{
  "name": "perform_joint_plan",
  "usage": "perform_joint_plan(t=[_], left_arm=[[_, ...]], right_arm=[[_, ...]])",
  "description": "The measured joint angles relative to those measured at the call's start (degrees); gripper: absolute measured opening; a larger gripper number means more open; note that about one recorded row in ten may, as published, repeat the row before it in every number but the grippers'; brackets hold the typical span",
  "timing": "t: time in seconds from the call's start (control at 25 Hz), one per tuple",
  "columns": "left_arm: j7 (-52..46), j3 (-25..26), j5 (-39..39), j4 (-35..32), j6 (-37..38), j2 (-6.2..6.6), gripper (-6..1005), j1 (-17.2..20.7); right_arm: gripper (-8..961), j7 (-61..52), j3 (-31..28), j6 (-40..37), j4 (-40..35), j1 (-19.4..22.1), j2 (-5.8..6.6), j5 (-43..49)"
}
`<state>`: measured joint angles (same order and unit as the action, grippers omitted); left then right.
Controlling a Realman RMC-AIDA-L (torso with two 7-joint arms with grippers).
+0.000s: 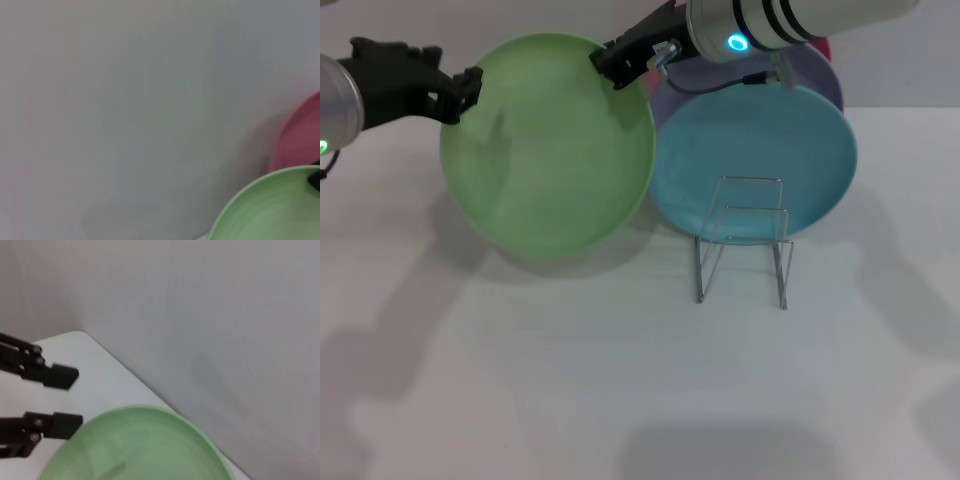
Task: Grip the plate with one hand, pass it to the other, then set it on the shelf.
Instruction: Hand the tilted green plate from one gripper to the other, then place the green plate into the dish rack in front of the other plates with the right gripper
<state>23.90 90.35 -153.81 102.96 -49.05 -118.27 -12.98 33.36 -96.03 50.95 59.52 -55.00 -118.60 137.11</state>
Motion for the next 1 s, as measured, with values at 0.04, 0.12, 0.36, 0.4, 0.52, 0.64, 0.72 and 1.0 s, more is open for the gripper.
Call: perform_joint_plan(t=[0.04, 0.12, 0.36, 0.4, 0.52, 0.64, 0.72, 1.0], left_arm=[[0.0, 0.0, -0.1, 0.6, 0.5, 0.02, 351, 0.5], [0.0, 0.0, -0.8, 1.9, 3.7, 0.07, 443, 2.4], [0.7, -2.0, -1.7, 0.9, 19.9, 0.06, 638, 8.2], [1.2, -3.8, -1.7, -1.2, 28.5, 0.04, 661, 10.7], [1.3, -8.0, -1.4, -9.5, 51.3, 0.02, 707, 14.5], [-0.3, -10.4, -1.1, -17.7, 67.0, 0.01, 706, 15.2], [-3.6, -11.2, -0.9, -24.6, 76.3, -0.01, 705, 14.7], [-14.4, -11.3, -1.3, -39.1, 88.9, 0.19, 703, 12.4]], right_arm=[[66, 0.0, 0.0, -0.2, 0.3, 0.3, -0.01, 0.0], [40, 0.2, 0.0, -1.4, 2.1, 1.7, -0.04, 0.0], [39, 2.2, 0.0, -3.6, 8.6, 6.7, -0.26, -0.9], [39, 3.9, -0.1, -4.5, 13.0, 9.9, -0.37, -2.6], [40, 8.6, -0.3, -6.4, 19.7, 15.7, -0.40, -8.2], [40, 13.7, -0.4, -7.6, 23.3, 19.8, -0.41, -13.9], [40, 26.7, 0.0, -9.9, 26.6, 26.5, -0.47, -26.8], [39, 54.3, -0.2, -9.4, 23.9, 36.6, -0.44, -52.6]])
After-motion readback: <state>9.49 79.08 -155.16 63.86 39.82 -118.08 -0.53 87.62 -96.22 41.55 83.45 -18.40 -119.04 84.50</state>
